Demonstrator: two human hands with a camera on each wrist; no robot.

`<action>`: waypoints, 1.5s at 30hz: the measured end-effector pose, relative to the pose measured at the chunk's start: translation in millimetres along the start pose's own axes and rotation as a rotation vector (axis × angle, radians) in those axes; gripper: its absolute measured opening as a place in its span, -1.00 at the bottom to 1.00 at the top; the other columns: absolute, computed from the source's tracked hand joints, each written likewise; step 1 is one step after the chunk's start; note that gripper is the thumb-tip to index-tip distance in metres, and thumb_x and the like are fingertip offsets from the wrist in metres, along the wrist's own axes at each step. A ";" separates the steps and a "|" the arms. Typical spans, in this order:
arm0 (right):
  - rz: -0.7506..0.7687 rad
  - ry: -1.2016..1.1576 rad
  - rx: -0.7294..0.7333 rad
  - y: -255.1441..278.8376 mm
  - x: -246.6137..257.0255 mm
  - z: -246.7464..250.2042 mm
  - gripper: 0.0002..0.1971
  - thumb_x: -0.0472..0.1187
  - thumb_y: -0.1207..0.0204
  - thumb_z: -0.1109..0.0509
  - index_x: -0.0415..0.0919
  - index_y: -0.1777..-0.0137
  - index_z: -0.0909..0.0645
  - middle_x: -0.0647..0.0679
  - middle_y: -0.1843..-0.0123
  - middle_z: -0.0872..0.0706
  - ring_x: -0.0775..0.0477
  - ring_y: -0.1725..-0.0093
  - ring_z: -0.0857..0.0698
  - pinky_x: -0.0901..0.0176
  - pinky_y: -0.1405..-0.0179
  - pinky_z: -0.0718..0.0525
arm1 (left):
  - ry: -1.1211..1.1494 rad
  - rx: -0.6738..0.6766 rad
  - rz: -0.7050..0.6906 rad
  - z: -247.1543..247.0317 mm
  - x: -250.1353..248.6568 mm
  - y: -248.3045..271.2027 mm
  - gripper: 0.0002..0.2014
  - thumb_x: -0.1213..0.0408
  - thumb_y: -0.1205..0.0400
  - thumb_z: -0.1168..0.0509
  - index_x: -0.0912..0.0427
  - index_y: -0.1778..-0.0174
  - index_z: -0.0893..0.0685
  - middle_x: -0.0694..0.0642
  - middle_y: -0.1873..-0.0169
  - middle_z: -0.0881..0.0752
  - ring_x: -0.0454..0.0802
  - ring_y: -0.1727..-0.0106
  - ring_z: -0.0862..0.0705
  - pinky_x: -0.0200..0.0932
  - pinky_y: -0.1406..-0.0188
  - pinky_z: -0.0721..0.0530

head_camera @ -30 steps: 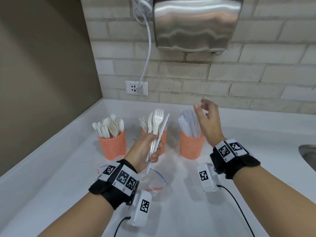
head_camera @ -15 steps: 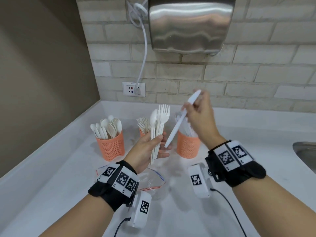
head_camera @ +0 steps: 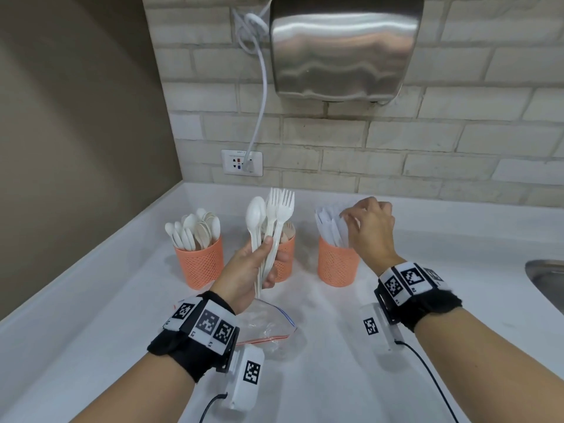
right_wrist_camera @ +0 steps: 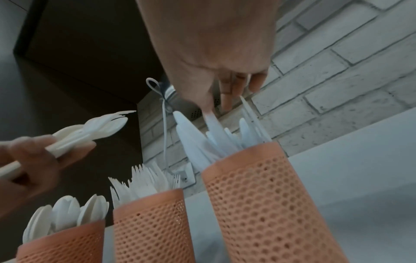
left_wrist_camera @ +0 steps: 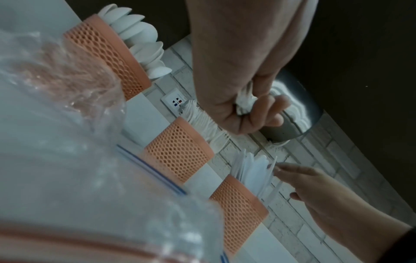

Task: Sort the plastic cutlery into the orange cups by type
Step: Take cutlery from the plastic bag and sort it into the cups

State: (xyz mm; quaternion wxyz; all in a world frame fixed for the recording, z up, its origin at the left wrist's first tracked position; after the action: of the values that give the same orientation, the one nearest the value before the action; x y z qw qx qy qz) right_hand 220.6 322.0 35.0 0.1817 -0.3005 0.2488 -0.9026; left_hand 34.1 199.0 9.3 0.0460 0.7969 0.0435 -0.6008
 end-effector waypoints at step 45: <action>0.056 -0.278 0.088 -17.7 102.1 -84.2 -0.76 -0.14 -0.60 -0.25 -0.19 -0.21 -0.53 -0.10 -0.10 -0.54 -0.09 -0.16 -0.42 -0.04 -0.14 -0.36 | -0.136 -0.206 -0.119 85.8 -22.5 3.3 -0.72 0.12 -0.70 -0.14 0.12 0.32 -0.42 -0.03 0.57 -0.31 -0.19 0.64 -0.20 -0.34 0.69 -0.21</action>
State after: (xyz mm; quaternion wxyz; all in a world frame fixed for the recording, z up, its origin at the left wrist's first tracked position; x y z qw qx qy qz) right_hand 87.2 316.2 32.5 0.2526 -0.4073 0.1898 -0.8569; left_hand -53.6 184.6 7.5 0.0945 0.7414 0.1488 -0.6475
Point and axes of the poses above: each hand's wrist, its own y-axis away from the middle knuckle, its own z-axis out of the back of the hand, x = y × z, the point moved 3 cm from there along -y, towards the middle knuckle
